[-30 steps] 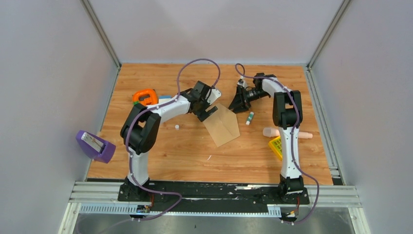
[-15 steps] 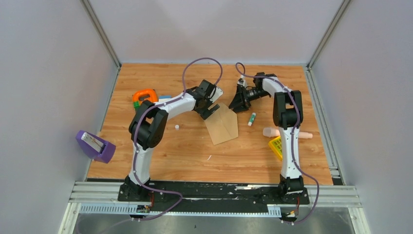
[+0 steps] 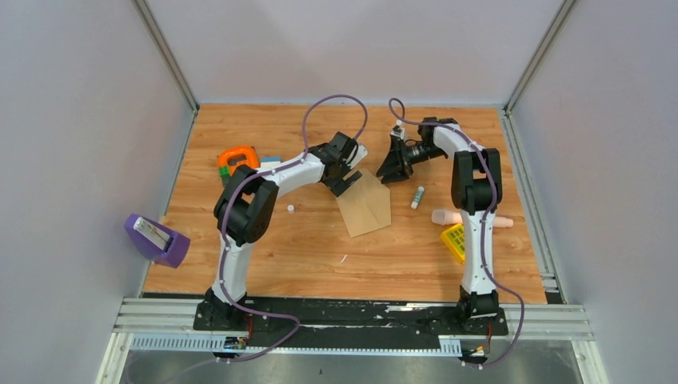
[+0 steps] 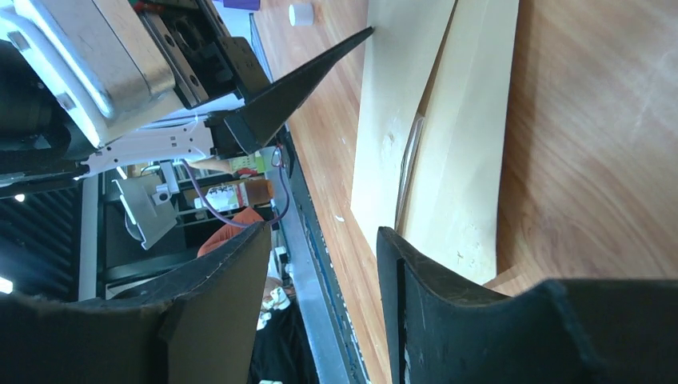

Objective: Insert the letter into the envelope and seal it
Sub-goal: Seal the envelope flap on the envelope.

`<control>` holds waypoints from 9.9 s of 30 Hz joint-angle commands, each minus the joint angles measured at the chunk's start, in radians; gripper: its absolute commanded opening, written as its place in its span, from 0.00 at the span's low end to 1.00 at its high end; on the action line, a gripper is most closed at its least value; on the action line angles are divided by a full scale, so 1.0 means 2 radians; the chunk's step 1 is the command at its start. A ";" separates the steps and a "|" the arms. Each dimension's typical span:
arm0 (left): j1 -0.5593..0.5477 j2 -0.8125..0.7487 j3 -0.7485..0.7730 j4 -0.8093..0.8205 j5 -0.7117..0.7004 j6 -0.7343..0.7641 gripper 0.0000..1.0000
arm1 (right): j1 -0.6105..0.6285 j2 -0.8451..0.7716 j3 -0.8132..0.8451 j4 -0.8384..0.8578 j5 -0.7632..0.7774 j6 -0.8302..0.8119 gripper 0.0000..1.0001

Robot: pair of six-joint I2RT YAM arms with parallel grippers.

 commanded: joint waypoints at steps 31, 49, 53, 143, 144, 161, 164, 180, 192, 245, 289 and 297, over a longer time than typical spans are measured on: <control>0.000 0.029 -0.008 -0.022 -0.014 -0.011 1.00 | -0.014 -0.041 -0.066 0.095 0.147 0.007 0.52; 0.000 0.030 -0.006 -0.021 -0.016 -0.012 1.00 | 0.002 -0.024 -0.049 0.030 0.048 -0.056 0.51; -0.001 0.028 -0.008 -0.021 -0.017 -0.012 1.00 | 0.003 -0.027 -0.042 0.033 0.053 -0.056 0.50; 0.000 0.023 -0.016 -0.015 -0.023 -0.007 1.00 | 0.104 0.043 -0.031 0.032 -0.051 -0.036 0.47; 0.000 0.022 -0.016 -0.015 -0.023 -0.008 1.00 | 0.105 0.039 -0.035 0.043 -0.039 -0.026 0.45; 0.000 0.023 -0.014 -0.016 -0.017 -0.012 1.00 | 0.122 0.013 -0.071 0.138 0.034 0.052 0.03; 0.000 0.025 -0.012 -0.018 -0.015 -0.013 1.00 | 0.129 0.013 -0.075 0.148 0.034 0.067 0.00; 0.000 0.029 -0.009 -0.020 -0.017 -0.015 1.00 | 0.142 0.013 -0.092 0.193 -0.007 0.122 0.00; 0.006 0.015 -0.011 -0.018 -0.016 -0.026 1.00 | 0.179 -0.015 -0.154 0.242 0.143 0.167 0.00; -0.101 -0.221 -0.298 0.257 0.000 0.126 1.00 | 0.144 0.028 -0.120 0.221 0.033 0.161 0.00; -0.115 -0.116 -0.234 0.184 -0.017 0.127 0.94 | 0.113 -0.020 -0.120 0.248 0.141 0.160 0.00; -0.115 -0.117 -0.234 0.183 -0.017 0.127 0.94 | 0.075 -0.014 -0.110 0.243 0.136 0.163 0.00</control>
